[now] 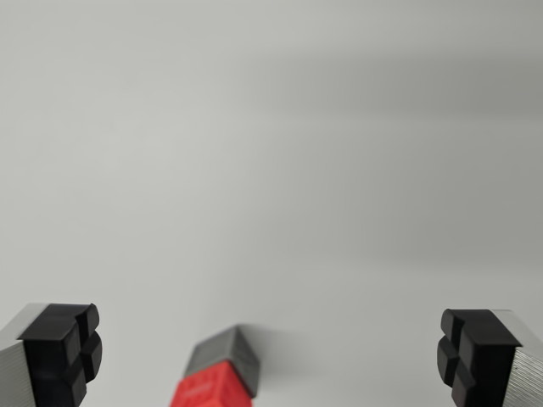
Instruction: Destack cube
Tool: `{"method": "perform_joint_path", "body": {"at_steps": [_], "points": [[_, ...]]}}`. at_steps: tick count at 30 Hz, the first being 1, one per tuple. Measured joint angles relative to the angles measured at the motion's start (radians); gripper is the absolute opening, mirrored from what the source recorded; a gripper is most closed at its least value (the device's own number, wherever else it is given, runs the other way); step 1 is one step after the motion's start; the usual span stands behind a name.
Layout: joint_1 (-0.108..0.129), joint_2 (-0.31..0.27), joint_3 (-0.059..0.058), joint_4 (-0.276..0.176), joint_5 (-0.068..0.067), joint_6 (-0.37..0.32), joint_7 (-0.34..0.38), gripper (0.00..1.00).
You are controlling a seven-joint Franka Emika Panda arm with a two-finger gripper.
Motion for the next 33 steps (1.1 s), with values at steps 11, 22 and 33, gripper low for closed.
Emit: {"method": "perform_joint_path", "body": {"at_steps": [11, 22, 33], "points": [[0.0, 0.0, 0.0, 0.0, 0.0, 0.0, 0.0, 1.0], [0.001, -0.006, 0.0, -0.019, 0.0, 0.008, -0.005, 1.0], [0.005, -0.033, 0.002, -0.077, 0.0, 0.037, -0.024, 1.0]]}}
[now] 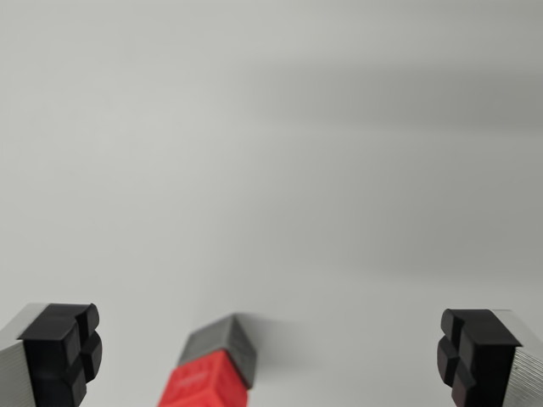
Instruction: Destack cube
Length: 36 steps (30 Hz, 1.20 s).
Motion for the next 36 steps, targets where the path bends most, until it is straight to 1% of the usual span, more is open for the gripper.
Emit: {"method": "perform_joint_path", "body": {"at_steps": [11, 17, 24, 36], "points": [[0.003, -0.035, 0.005, -0.082, 0.0, 0.043, -0.029, 1.0], [0.005, -0.062, 0.011, -0.144, 0.0, 0.077, -0.051, 1.0], [0.01, -0.088, 0.015, -0.209, 0.0, 0.114, -0.075, 1.0], [0.023, -0.139, 0.022, -0.342, -0.001, 0.19, -0.123, 1.0]]}}
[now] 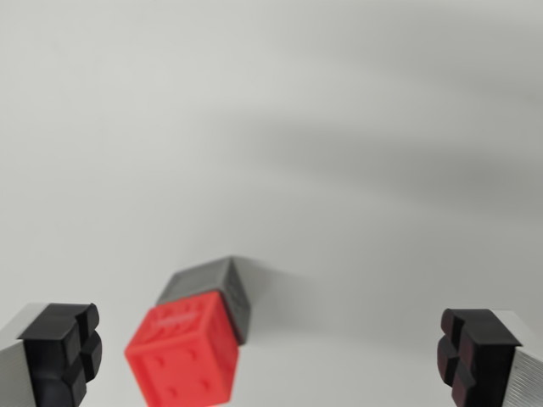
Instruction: Destack cube
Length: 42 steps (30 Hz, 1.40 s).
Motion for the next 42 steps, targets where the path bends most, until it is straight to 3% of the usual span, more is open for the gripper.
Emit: {"method": "perform_joint_path", "body": {"at_steps": [23, 39, 42], "points": [[0.038, -0.082, 0.02, -0.266, -0.002, 0.174, -0.096, 1.0], [0.076, -0.108, 0.041, -0.444, -0.004, 0.319, -0.152, 1.0], [0.081, -0.102, 0.043, -0.459, -0.007, 0.343, -0.154, 1.0]]}}
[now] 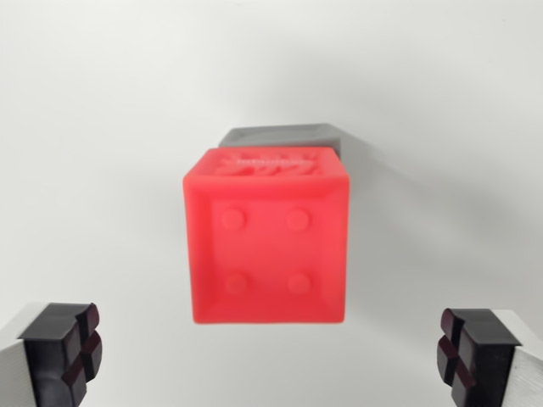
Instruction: Destack cube
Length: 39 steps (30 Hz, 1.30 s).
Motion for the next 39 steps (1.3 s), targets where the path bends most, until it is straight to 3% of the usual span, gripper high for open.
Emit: {"method": "perform_joint_path", "body": {"at_steps": [8, 14, 22, 23, 39], "points": [[-0.003, 0.147, -0.002, 0.003, -0.031, 0.134, 0.014, 1.0], [-0.003, 0.214, -0.009, 0.008, -0.057, 0.201, 0.033, 1.0], [0.001, 0.265, -0.019, 0.015, -0.076, 0.246, 0.047, 1.0], [0.001, 0.267, -0.02, 0.015, -0.077, 0.248, 0.048, 0.0], [0.002, 0.267, -0.02, 0.015, -0.077, 0.249, 0.048, 0.0]]}}
